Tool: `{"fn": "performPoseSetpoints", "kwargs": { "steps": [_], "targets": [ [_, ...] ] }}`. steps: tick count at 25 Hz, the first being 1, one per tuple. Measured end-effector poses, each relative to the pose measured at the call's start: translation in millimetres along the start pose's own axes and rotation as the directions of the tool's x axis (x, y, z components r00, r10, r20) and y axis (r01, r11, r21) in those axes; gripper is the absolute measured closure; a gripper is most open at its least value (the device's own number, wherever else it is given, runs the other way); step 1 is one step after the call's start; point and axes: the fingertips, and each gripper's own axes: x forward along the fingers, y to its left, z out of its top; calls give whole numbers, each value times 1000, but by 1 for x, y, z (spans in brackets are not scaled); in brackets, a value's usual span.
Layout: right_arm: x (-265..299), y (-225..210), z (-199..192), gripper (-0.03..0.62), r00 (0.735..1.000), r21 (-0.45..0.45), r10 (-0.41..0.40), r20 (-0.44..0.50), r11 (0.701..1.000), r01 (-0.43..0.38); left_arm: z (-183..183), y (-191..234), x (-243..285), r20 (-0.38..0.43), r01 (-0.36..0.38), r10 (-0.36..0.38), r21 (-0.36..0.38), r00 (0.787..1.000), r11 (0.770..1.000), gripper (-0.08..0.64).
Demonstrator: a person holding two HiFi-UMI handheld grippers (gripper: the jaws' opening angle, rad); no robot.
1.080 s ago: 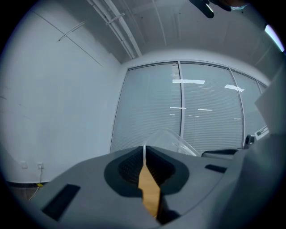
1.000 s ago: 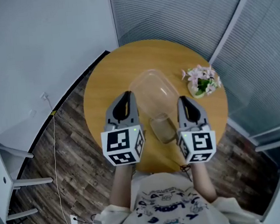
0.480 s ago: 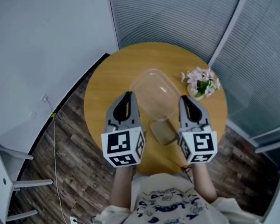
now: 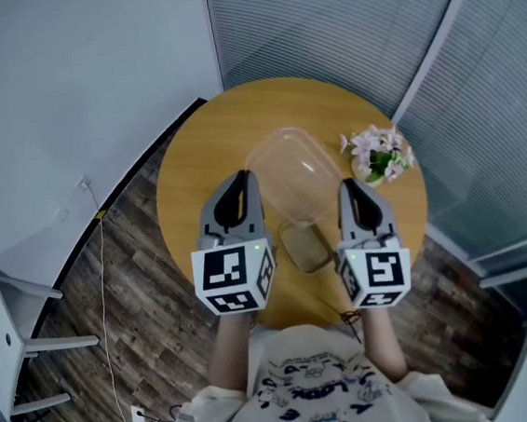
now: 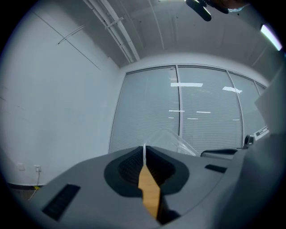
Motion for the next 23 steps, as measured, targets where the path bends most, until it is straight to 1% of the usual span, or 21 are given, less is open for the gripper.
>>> {"fn": "performPoseSetpoints", "kwargs": {
  "steps": [5, 14, 18, 23],
  "targets": [
    [-2, -2, -1, 577, 1000, -6, -7, -28, 1000, 7, 2, -2, 0, 2, -1, 1, 0, 1000, 1000, 540],
    [0, -3, -2, 575, 1000, 1, 6, -9, 1000, -6, -1, -3, 2, -4, -4, 4, -2, 1000, 1000, 540],
    [0, -5, -7, 575, 999, -2, -1, -41, 1000, 1, -2, -3, 4, -6, -7, 7, -6, 1000, 1000, 540],
    [1, -2, 1, 575, 1000, -7, 6, -4, 1000, -6, 0, -1, 4, -2, -5, 5, -9, 1000, 1000, 540]
  ]
}}
